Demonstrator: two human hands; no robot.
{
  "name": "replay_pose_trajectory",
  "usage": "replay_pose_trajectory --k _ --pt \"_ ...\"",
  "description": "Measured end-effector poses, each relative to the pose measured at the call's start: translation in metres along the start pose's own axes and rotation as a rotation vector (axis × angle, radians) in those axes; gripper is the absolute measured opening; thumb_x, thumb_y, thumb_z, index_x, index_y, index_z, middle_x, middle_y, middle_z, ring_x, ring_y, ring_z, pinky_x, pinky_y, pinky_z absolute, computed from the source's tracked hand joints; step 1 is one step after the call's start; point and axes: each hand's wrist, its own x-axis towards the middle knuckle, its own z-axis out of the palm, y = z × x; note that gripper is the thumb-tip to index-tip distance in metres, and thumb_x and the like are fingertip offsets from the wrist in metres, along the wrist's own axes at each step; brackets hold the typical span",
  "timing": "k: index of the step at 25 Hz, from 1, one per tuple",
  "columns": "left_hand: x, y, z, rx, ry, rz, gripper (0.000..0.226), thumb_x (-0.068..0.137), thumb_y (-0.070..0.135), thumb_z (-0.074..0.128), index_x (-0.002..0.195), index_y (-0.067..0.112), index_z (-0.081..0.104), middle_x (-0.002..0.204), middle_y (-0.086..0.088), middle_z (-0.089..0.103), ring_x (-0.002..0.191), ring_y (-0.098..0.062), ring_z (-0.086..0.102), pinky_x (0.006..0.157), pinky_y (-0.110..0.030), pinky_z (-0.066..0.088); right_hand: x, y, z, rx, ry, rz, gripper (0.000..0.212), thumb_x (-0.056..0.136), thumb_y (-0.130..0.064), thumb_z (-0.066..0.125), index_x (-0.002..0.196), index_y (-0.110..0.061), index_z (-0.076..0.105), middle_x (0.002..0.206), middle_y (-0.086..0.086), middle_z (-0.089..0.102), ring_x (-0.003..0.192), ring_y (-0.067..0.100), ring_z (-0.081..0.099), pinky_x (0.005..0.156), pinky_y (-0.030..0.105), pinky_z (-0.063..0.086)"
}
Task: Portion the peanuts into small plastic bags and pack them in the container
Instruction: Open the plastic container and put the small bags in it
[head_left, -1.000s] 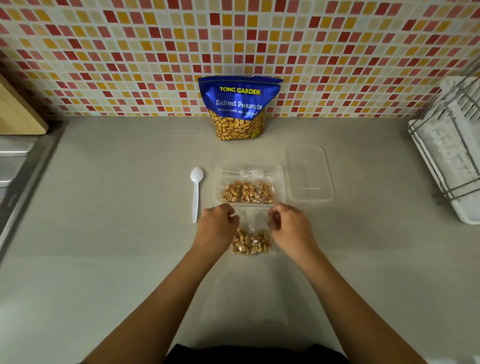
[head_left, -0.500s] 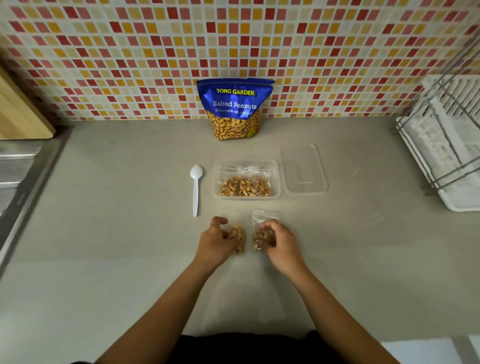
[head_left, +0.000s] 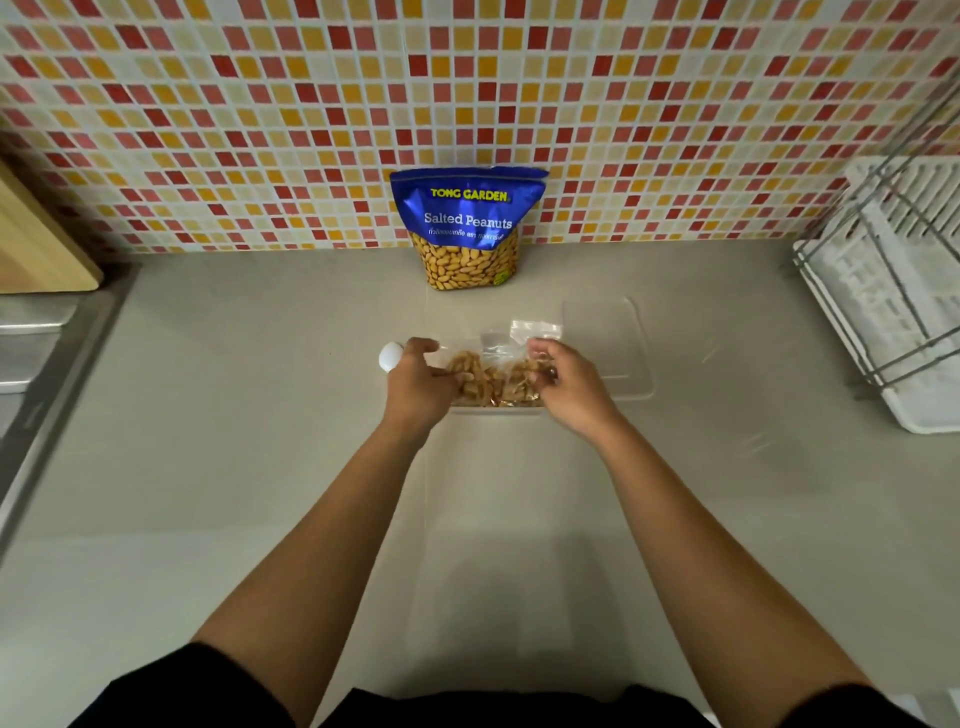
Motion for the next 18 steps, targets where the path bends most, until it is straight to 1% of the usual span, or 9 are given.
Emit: replay_pose_trajectory --k 2,3,7,10,12,13,15,16,18 --pt "0.011 0.002 0.013 0.151 -0.048 -0.003 0.050 0.082 0.003 0.058 0.128 0.015 0.039 0.098 -0.013 0.065 0.092 -0.027 0.062 0.077 -0.034 0.053 0.014 0.000 0.006 -0.057 -0.125 0.053 0.044 0.089 0.002 0.049 0.132 -0.008 0.048 0.134 0.010 0.053 0.118 0.022 0.054 0.089 0.012 0.034" --pt "0.015 0.001 0.018 0.210 -0.061 0.001 0.051 0.083 0.004 0.056 0.130 0.015 0.037 0.103 -0.015 0.064 0.097 -0.029 0.061 0.080 -0.035 0.053 0.018 0.001 0.009 -0.095 -0.167 0.054 0.045 0.089 0.001 0.049 0.133 -0.008 0.046 0.136 0.011 0.051 0.120 0.023 0.053 0.092 0.014 0.034" --pt "0.034 -0.006 0.028 0.421 -0.067 0.013 0.047 0.087 0.005 0.049 0.131 0.011 0.036 0.113 -0.017 0.062 0.102 -0.033 0.059 0.080 -0.035 0.050 0.032 0.009 0.020 -0.325 -0.250 0.048 0.050 0.088 -0.001 0.048 0.137 -0.008 0.041 0.140 0.016 0.041 0.128 0.030 0.043 0.106 0.028 0.033" --pt "0.033 -0.007 0.032 0.655 0.019 0.159 0.041 0.088 0.006 0.051 0.127 0.006 0.038 0.114 -0.020 0.059 0.102 -0.037 0.058 0.082 -0.039 0.047 0.030 0.011 0.019 -0.424 -0.249 -0.016 0.051 0.087 -0.001 0.051 0.137 -0.009 0.042 0.150 0.016 0.021 0.134 0.033 0.035 0.110 0.029 0.029" --pt "0.029 -0.011 0.032 0.776 0.088 0.298 0.048 0.086 0.002 0.051 0.131 0.007 0.036 0.119 -0.019 0.054 0.105 -0.037 0.056 0.086 -0.039 0.044 0.026 0.011 0.016 -0.537 -0.194 -0.081 0.050 0.086 -0.004 0.057 0.135 -0.010 0.045 0.156 0.014 0.004 0.139 0.033 0.026 0.112 0.034 0.028" --pt "0.028 -0.014 0.031 0.815 0.099 0.379 0.051 0.085 0.001 0.051 0.133 0.008 0.036 0.123 -0.018 0.053 0.108 -0.036 0.054 0.089 -0.037 0.043 0.024 0.011 0.014 -0.597 -0.145 -0.114 0.050 0.086 -0.006 0.060 0.133 -0.010 0.046 0.157 0.013 0.001 0.140 0.034 0.023 0.112 0.036 0.029" --pt "0.029 -0.023 0.029 0.840 0.040 0.524 0.047 0.086 -0.001 0.047 0.133 0.008 0.044 0.128 -0.015 0.055 0.116 -0.035 0.050 0.095 -0.033 0.039 0.022 0.012 0.012 -0.678 -0.090 -0.182 0.049 0.086 -0.009 0.061 0.133 -0.012 0.047 0.157 0.014 0.005 0.140 0.033 0.022 0.111 0.038 0.030" --pt "0.030 -0.028 0.028 0.837 -0.012 0.549 0.045 0.088 -0.001 0.045 0.133 0.007 0.046 0.132 -0.015 0.054 0.123 -0.035 0.046 0.099 -0.031 0.036 0.021 0.014 0.013 -0.698 -0.112 -0.216 0.049 0.089 -0.012 0.057 0.136 -0.012 0.044 0.156 0.013 0.012 0.141 0.031 0.022 0.113 0.038 0.028" --pt "0.030 -0.035 0.027 0.887 -0.117 0.533 0.048 0.092 0.002 0.039 0.139 0.007 0.038 0.147 -0.013 0.040 0.139 -0.029 0.030 0.110 -0.028 0.027 0.020 0.019 0.017 -0.683 -0.233 -0.231 0.047 0.095 -0.020 0.046 0.141 -0.012 0.037 0.154 0.011 0.024 0.142 0.025 0.022 0.114 0.038 0.025"
